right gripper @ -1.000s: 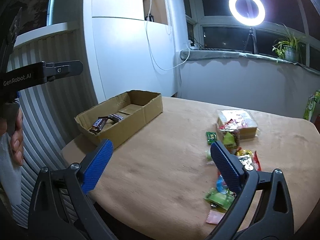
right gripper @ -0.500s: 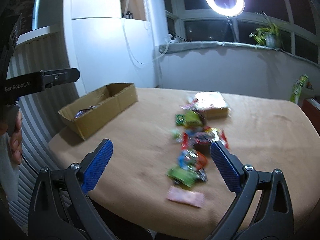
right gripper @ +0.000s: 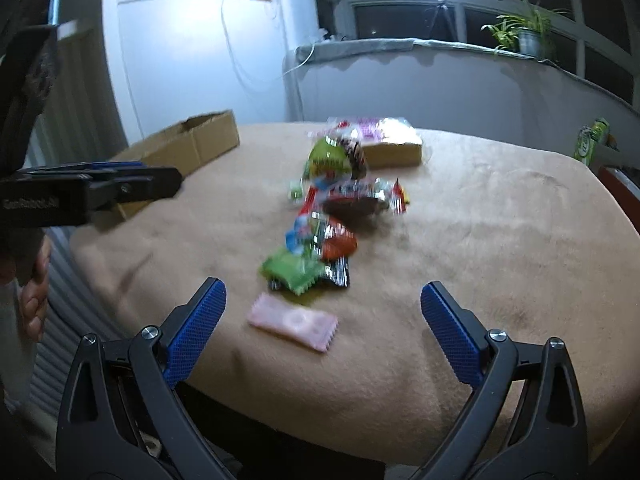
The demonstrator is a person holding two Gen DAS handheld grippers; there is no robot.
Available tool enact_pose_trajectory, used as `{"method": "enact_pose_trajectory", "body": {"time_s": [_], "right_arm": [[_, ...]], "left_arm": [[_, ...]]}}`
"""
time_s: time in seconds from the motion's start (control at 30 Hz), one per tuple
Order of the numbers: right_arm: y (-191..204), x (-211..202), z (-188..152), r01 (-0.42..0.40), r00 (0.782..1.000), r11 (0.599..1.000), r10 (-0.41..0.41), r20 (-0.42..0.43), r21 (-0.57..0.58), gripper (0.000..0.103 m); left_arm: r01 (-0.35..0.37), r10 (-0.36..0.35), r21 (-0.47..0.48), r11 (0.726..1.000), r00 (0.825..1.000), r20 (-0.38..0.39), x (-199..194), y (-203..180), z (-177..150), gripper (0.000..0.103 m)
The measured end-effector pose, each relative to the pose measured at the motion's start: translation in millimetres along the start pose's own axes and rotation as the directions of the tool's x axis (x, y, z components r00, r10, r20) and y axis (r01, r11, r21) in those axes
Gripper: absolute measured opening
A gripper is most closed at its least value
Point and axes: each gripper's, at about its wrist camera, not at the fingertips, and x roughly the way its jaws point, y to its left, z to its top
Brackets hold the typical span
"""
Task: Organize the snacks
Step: 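Withdraw both tools from the box back toward the snack pile, then grasp the green packet with the left tool while the right tool grasps the pink packet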
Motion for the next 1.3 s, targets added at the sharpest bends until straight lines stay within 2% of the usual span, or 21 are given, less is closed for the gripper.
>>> {"method": "enact_pose_trajectory", "body": {"time_s": [0.1,0.23,0.3,0.37,0.5,0.53,0.57,0.67,0.77,0.87,1.07,1.13,1.3], "right_arm": [[1,4,-10,-0.028,0.999,0.999,0.028,-0.018,-0.018,0.091],[8,6,-14,-0.017,1.0,0.997,0.017,-0.001,-0.079,0.085],[10,6,-14,-0.024,1.0,0.995,0.025,0.008,-0.101,0.074],[12,7,-15,-0.039,0.999,0.993,0.04,0.005,-0.114,0.058],[10,5,-17,-0.043,0.999,0.992,0.045,0.013,-0.122,0.042],[9,5,-17,-0.034,0.999,0.992,0.036,0.012,-0.125,0.031],[6,4,-18,-0.035,0.999,0.991,0.037,0.013,-0.127,0.027],[-2,2,-18,-0.042,0.999,0.992,0.044,0.013,-0.119,0.022],[-8,-1,-18,-0.03,0.999,0.992,0.032,0.013,-0.121,0.022],[-18,-3,-17,0.002,1.0,0.994,-0.001,0.015,-0.107,0.022],[-47,-7,-14,0.043,0.999,0.999,-0.043,0.02,0.003,0.022],[-49,-8,-14,0.044,0.999,0.999,-0.044,0.024,0.018,0.021],[-50,-7,-12,0.039,0.999,0.998,-0.04,0.028,0.046,0.022]], "left_arm": [[0.077,-0.077,-0.018,0.997,0.996,-0.054,14,-8,-10,0.081],[0.199,-0.204,-0.058,0.978,0.975,-0.088,24,-20,-16,0.081],[0.226,-0.23,-0.045,0.973,0.968,-0.102,28,-31,-17,0.081],[0.25,-0.251,-0.03,0.968,0.961,-0.114,34,-40,-16,0.081],[0.281,-0.282,-0.028,0.959,0.947,-0.154,51,-53,-15,0.081],[0.285,-0.285,-0.026,0.958,0.945,-0.162,55,-55,-15,0.081],[0.284,-0.283,-0.022,0.959,0.944,-0.17,60,-58,-15,0.08],[0.269,-0.267,-0.008,0.963,0.951,-0.156,63,-59,-13,0.071],[0.253,-0.248,0.013,0.967,0.956,-0.156,63,-59,-12,0.058],[0.25,-0.243,0.023,0.968,0.958,-0.153,62,-56,-13,0.049],[0.247,-0.239,0.043,0.968,0.961,-0.139,59,-50,-18,0.035],[0.247,-0.24,0.036,0.968,0.961,-0.138,57,-46,-19,0.031],[0.249,-0.248,-0.001,0.968,0.961,-0.121,50,-32,-24,0.03]]}}
